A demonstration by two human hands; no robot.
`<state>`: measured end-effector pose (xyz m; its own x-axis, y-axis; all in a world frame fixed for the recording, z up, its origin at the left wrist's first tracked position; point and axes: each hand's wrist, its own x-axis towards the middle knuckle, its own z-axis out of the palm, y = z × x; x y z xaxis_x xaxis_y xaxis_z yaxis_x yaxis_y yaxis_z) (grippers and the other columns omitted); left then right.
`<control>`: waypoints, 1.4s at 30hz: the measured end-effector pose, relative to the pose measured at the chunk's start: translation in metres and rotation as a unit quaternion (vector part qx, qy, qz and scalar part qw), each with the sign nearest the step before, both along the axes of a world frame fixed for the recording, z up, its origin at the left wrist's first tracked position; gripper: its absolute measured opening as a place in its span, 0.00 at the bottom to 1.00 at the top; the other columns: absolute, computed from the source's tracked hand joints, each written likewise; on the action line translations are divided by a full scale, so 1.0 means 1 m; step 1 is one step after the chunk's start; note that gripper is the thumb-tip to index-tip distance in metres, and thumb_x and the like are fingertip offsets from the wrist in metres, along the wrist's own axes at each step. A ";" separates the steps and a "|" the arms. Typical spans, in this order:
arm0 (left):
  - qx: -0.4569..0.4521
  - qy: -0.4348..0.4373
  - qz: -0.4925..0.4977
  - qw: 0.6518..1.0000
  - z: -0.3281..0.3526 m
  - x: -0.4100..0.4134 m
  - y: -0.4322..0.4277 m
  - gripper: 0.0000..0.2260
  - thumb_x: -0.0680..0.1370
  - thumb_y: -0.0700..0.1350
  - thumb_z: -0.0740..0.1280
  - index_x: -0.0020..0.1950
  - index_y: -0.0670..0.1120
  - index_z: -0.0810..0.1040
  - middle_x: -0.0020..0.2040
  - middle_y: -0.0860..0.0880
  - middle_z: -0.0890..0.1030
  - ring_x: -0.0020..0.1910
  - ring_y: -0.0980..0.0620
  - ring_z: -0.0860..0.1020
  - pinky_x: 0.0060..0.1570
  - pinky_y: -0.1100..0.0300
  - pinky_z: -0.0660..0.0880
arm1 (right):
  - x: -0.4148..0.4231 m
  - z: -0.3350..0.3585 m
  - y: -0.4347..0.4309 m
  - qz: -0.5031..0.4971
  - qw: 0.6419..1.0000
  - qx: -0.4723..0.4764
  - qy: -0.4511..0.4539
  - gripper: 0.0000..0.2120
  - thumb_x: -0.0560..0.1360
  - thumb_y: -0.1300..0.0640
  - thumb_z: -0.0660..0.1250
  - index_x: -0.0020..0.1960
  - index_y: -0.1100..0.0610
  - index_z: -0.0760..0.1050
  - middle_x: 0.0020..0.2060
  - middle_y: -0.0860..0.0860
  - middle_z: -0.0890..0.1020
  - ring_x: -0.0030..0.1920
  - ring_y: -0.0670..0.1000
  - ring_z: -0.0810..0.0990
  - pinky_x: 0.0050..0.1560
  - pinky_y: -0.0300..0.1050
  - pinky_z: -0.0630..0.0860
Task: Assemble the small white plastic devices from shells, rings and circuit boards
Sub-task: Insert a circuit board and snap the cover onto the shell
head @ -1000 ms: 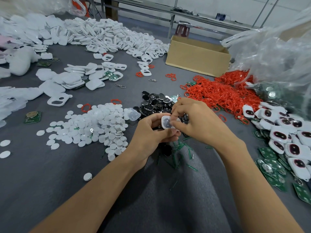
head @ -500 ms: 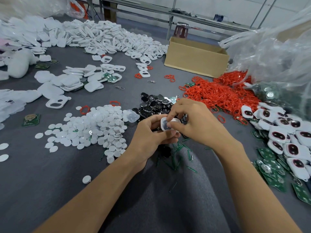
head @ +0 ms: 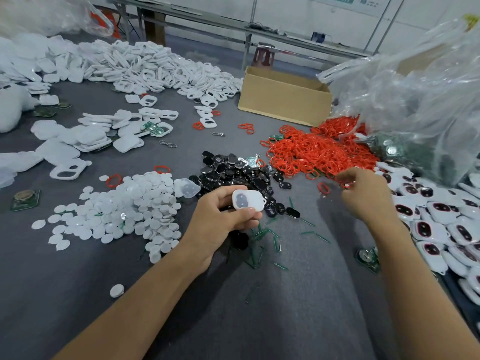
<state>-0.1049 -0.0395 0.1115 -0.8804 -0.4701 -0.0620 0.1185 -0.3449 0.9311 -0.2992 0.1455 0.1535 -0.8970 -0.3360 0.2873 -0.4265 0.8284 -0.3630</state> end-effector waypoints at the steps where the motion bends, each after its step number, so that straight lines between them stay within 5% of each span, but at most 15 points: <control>1: 0.000 -0.001 0.000 1.000 0.000 -0.001 0.000 0.17 0.74 0.28 0.70 0.61 0.38 0.77 0.52 0.38 0.82 0.41 0.46 0.85 0.40 0.60 0.82 | -0.009 -0.001 0.012 -0.035 0.999 0.022 -0.006 0.18 0.70 0.69 0.65 0.59 0.60 0.79 0.54 0.60 0.82 0.56 0.61 0.79 0.56 0.52 0.73; 5: 0.005 0.002 -0.002 1.000 -0.001 -0.002 0.000 0.13 0.76 0.33 0.69 0.60 0.41 0.78 0.52 0.38 0.83 0.41 0.45 0.85 0.39 0.60 0.81 | -0.031 -0.003 0.041 -0.081 0.991 0.099 -0.047 0.23 0.70 0.69 0.64 0.64 0.60 0.76 0.60 0.63 0.79 0.60 0.64 0.75 0.59 0.52 0.72; 9: 0.016 0.004 -0.002 1.000 -0.002 -0.002 0.000 0.12 0.77 0.35 0.68 0.60 0.41 0.77 0.52 0.38 0.83 0.41 0.44 0.85 0.38 0.60 0.81 | -0.037 -0.005 0.048 -0.055 0.982 0.177 -0.027 0.20 0.69 0.68 0.65 0.61 0.62 0.78 0.52 0.66 0.81 0.57 0.66 0.75 0.54 0.52 0.74; 14: 0.014 0.004 -0.005 1.000 -0.002 -0.002 -0.001 0.12 0.77 0.35 0.68 0.60 0.41 0.77 0.52 0.38 0.83 0.42 0.44 0.85 0.38 0.60 0.80 | -0.032 -0.009 0.056 -0.090 0.919 0.383 0.035 0.11 0.75 0.53 0.65 0.56 0.54 0.79 0.61 0.54 0.75 0.65 0.61 0.64 0.63 0.53 0.65; 19: 0.001 0.001 -0.012 1.000 -0.002 -0.002 -0.001 0.13 0.77 0.34 0.68 0.60 0.41 0.78 0.52 0.39 0.83 0.42 0.44 0.85 0.39 0.60 0.81 | -0.039 -0.001 0.063 -0.033 0.907 0.416 0.052 0.15 0.74 0.45 0.67 0.59 0.48 0.76 0.67 0.51 0.70 0.68 0.59 0.61 0.66 0.53 0.63; 25: -0.004 0.009 -0.016 1.000 -0.001 0.000 0.000 0.18 0.74 0.29 0.70 0.61 0.40 0.76 0.53 0.39 0.83 0.41 0.45 0.85 0.39 0.60 0.82 | -0.049 0.013 0.068 0.107 0.890 0.441 0.039 0.13 0.69 0.46 0.73 0.50 0.46 0.74 0.59 0.46 0.73 0.63 0.53 0.65 0.61 0.49 0.67; 28: -0.005 0.010 -0.018 1.000 0.000 0.000 0.000 0.18 0.73 0.28 0.70 0.62 0.39 0.76 0.53 0.39 0.83 0.41 0.45 0.85 0.40 0.60 0.82 | -0.048 0.020 0.069 0.169 0.908 0.382 0.037 0.14 0.67 0.48 0.76 0.43 0.48 0.71 0.49 0.49 0.73 0.55 0.53 0.67 0.55 0.47 0.66; 33: -0.001 0.009 -0.016 1.000 0.000 0.000 0.000 0.18 0.73 0.29 0.71 0.61 0.40 0.76 0.52 0.41 0.83 0.42 0.44 0.85 0.40 0.60 0.82 | -0.027 0.030 0.052 0.238 0.962 0.120 -0.058 0.13 0.68 0.61 0.76 0.33 0.53 0.73 0.29 0.48 0.77 0.33 0.45 0.73 0.36 0.34 0.66; 37: 0.002 0.008 -0.017 1.000 -0.001 -0.001 -0.001 0.18 0.72 0.29 0.71 0.60 0.41 0.77 0.52 0.41 0.83 0.43 0.42 0.85 0.41 0.59 0.82 | 0.002 0.023 0.023 0.262 0.935 -0.065 -0.232 0.08 0.68 0.56 0.73 0.39 0.59 0.76 0.28 0.48 0.79 0.31 0.45 0.74 0.34 0.35 0.71; 42: 0.006 0.004 -0.016 1.000 0.000 0.000 -0.001 0.18 0.73 0.29 0.71 0.61 0.40 0.77 0.52 0.42 0.83 0.42 0.43 0.85 0.41 0.59 0.82 | 0.035 0.013 -0.015 0.264 0.883 -0.217 -0.320 0.14 0.65 0.53 0.73 0.50 0.55 0.82 0.29 0.52 0.78 0.30 0.45 0.73 0.30 0.35 0.72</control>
